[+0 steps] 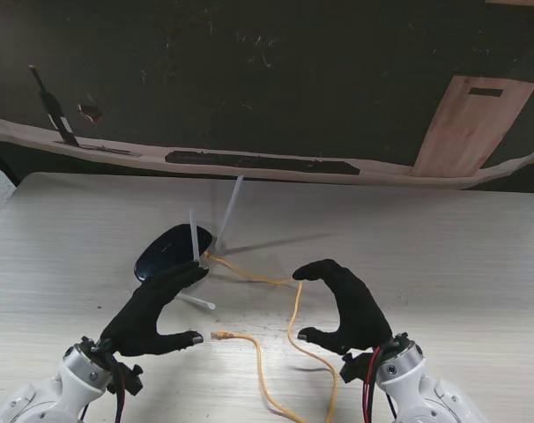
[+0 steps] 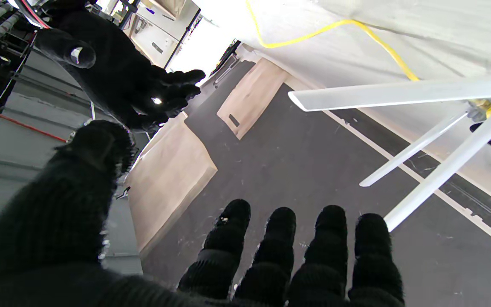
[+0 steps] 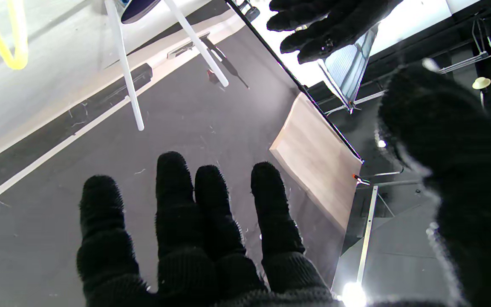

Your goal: Untangle the Ethernet cable and plug it into the router

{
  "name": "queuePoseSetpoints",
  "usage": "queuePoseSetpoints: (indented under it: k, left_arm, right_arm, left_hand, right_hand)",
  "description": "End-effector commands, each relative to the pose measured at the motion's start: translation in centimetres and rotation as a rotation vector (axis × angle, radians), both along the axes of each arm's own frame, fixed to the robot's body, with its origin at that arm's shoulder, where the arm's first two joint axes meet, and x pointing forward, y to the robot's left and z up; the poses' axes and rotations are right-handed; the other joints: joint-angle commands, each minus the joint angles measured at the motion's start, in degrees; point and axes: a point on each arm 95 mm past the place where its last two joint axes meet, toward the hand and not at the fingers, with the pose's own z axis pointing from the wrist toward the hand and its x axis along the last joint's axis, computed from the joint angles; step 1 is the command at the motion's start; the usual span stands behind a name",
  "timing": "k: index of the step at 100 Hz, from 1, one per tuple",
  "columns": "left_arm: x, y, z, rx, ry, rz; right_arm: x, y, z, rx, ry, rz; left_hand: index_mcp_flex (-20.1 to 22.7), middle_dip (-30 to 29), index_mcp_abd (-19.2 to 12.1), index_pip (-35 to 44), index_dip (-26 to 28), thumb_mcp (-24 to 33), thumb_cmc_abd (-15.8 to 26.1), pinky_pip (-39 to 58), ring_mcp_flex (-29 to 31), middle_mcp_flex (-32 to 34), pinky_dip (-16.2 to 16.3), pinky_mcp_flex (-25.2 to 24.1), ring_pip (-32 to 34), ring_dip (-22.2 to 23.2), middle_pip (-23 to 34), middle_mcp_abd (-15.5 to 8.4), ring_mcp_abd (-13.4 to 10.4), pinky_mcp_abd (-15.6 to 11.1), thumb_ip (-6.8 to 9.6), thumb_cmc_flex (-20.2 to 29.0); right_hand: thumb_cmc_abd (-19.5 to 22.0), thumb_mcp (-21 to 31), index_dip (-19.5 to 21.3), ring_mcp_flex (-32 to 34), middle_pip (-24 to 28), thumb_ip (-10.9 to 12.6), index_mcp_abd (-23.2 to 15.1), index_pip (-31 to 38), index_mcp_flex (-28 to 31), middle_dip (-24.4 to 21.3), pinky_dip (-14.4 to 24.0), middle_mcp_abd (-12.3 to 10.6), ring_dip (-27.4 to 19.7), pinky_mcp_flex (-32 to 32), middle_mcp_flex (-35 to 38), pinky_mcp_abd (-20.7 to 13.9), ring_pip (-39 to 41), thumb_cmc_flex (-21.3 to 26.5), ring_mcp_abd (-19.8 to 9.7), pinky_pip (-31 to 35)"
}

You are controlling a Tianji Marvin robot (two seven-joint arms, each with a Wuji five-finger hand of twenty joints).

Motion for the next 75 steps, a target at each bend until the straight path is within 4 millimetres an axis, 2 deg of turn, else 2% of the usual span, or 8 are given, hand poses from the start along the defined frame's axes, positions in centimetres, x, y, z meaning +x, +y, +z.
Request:
queuePoseSetpoints:
  k: [1, 10, 30, 47, 75]
  left_arm:
    - [-0.1, -0.5, 0.0, -0.003, 0.011, -0.013]
    - [0.1, -0.7, 0.1, -0.018, 0.004, -0.006]
    - [0.3, -1.7, 0.6, -0.021, -0.012, -0.031]
    - [-0.1, -2.4, 0.2, -0.040, 0.003, -0.028]
    - [-0.5, -2.2, -0.1, -0.054, 0.027, -0.018]
  right_arm:
    - [-0.4, 0.2, 0.1, 0.016, 0.003, 0.012]
    - [-0.6, 0.1, 0.2, 0.028, 0.005, 0.022]
    - [-1.1, -0.1, 0.6, 0.031, -0.004, 0.051]
    - [-1.2, 0.0, 0.6, 0.038, -0.002, 0.052]
    - [-1.1, 0.1, 0.5, 0.036, 0.005, 0.046]
  left_hand:
    - [-0.31, -0.85, -1.60, -1.46, -0.72, -1.33, 0.47, -1.78, -0.08, -1.03, -0.95, -0.75, -1.16, -0.54, -0.97, -0.32, -0.70, -1.16, -0.99, -0.36]
    - [0.33, -0.73, -1.63, -1.43, -0.61, -1.55, 0.60, -1.69, 0.58, -0.25, -0.59, -0.27, -0.85, -0.32, -0.73, -0.31, -0.58, -0.15, -0.85, -0.08]
    - [0.17, -0.45, -1.80, -1.31, -0.39, -2.17, 1.63, -1.42, 0.80, -0.32, 0.38, -0.02, -0.43, 0.15, -0.43, -0.47, -0.46, -0.11, -0.56, 0.13]
    - [0.33, -0.42, -1.80, -1.01, -0.27, -3.04, 2.02, -1.28, 0.90, -0.10, 0.86, -0.05, -0.25, 0.29, -0.27, -0.38, -0.12, 0.15, -0.32, 0.58]
    - [0.22, -0.49, -1.82, -1.08, -0.39, -3.74, 2.52, -1.47, 0.79, -0.11, 1.08, -0.20, -0.27, 0.32, -0.41, -0.26, -0.03, 0.07, -0.10, 1.10]
  right_hand:
    - [-1.22, 1.33, -0.12, 0.64, -0.31, -1.14, -2.27, 0.28, -1.17, -0.57, 1.17, -1.52, -0.38, 0.09, 0.54, 1.79, 0.24, -2.11, -0.21, -1.36]
    - [-0.95, 1.20, -0.12, 0.52, -0.42, -1.15, -3.21, 0.09, -2.37, -0.60, 1.77, -1.48, -0.41, 0.07, 0.70, 2.63, 0.16, -2.41, 0.57, -1.26]
    - [0.26, 0.64, -0.41, 0.66, -0.88, -1.07, -4.99, -0.65, -3.88, -0.77, 2.99, -1.44, -0.47, 0.11, 0.95, 3.27, 0.13, -2.77, 1.27, -1.25]
    - [1.32, 0.03, -0.51, 0.70, -1.08, -0.95, -5.01, -0.77, -3.74, -0.83, 3.64, -1.11, -0.43, 0.07, 1.26, 3.57, 0.25, -2.46, 1.64, -1.44]
    - [2.13, -0.57, -1.31, 0.94, -1.16, -0.73, -2.98, -2.36, -2.72, -0.81, 4.59, -1.15, -0.37, 0.30, 1.63, 3.62, 0.47, -2.27, 1.51, -1.86]
